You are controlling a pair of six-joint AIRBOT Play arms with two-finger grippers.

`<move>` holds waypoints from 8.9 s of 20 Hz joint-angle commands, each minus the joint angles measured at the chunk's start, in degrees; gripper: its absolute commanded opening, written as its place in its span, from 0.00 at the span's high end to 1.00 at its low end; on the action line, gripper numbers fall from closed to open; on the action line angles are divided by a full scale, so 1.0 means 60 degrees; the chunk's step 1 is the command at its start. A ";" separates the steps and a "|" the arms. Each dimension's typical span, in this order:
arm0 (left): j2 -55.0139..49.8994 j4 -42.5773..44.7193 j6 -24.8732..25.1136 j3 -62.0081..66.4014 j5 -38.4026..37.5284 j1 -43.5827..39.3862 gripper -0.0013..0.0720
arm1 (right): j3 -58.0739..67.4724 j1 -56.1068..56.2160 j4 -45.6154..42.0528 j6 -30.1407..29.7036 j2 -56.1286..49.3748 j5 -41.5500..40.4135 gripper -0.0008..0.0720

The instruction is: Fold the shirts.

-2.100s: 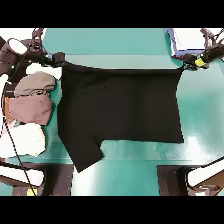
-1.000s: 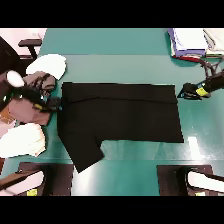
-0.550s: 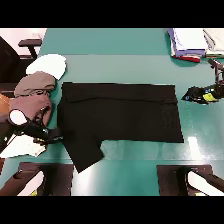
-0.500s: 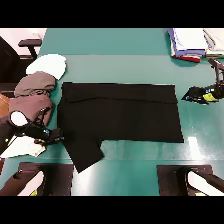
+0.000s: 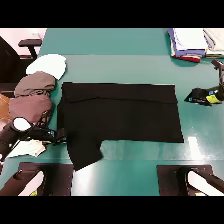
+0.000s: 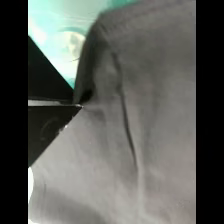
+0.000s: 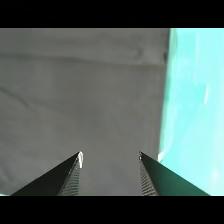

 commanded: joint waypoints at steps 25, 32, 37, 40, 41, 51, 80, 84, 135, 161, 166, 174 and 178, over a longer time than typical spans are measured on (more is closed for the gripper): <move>0.2426 0.0535 0.0412 0.1734 -0.3508 0.0000 0.96 | -0.3887 -0.1410 -0.0845 -0.0543 0.2433 0.1461 0.97; 0.2463 -0.0055 0.0361 0.2448 -0.2317 0.0000 0.96 | -0.2175 -0.0991 -0.1486 0.0248 0.3067 0.1435 0.97; -0.0882 -0.0160 0.1373 0.3927 -0.0004 0.0000 0.96 | -0.0353 0.0280 -0.1483 0.0750 -0.0120 -0.0466 0.97; -0.3279 -0.0208 0.1636 0.5457 0.0623 0.0000 0.96 | 0.1075 0.0736 -0.1472 0.0747 -0.2226 -0.0641 0.97; -0.4029 -0.0240 0.1749 0.5974 0.0710 -0.0004 0.96 | 0.1494 0.0831 -0.1475 0.0747 -0.2787 -0.0612 0.97; -0.6080 -0.0769 0.2266 0.8134 0.0980 0.0000 0.34 | 0.4320 0.0393 0.0681 0.0062 -0.5344 -0.0510 0.44; -0.9679 -0.1490 0.1013 1.1307 0.2218 -0.5359 0.96 | 0.4637 0.0809 0.3770 -0.1435 -0.3191 0.0747 0.97; -1.0174 -0.1541 0.0787 1.1675 0.2157 -0.5508 0.96 | 0.5916 0.2087 0.3778 -0.0987 -0.2881 0.0794 0.97; -0.3832 0.1523 0.1118 1.2451 -0.1056 -0.0656 0.96 | 0.4313 0.6244 0.5992 -0.0696 -0.8072 -0.3158 0.41; -0.3832 0.1082 0.1264 1.2444 -0.0568 -0.2182 0.96 | 0.0175 -0.6357 0.0415 0.1311 -0.0339 -0.3195 0.97; -0.3829 0.1086 0.1290 1.2444 -0.0532 -0.2182 0.96 | -0.0448 -0.6685 0.0321 0.0969 -0.0313 -0.2834 0.96; -0.3829 0.1089 0.1297 1.2444 -0.0809 -0.2182 0.96 | 0.1712 -0.6400 -0.1231 0.1122 0.0120 -0.1566 0.15; -0.3829 0.1086 0.1293 1.2444 -0.0991 -0.2182 0.96 | 0.2062 -0.4350 0.0685 0.1111 0.0878 -0.1566 0.15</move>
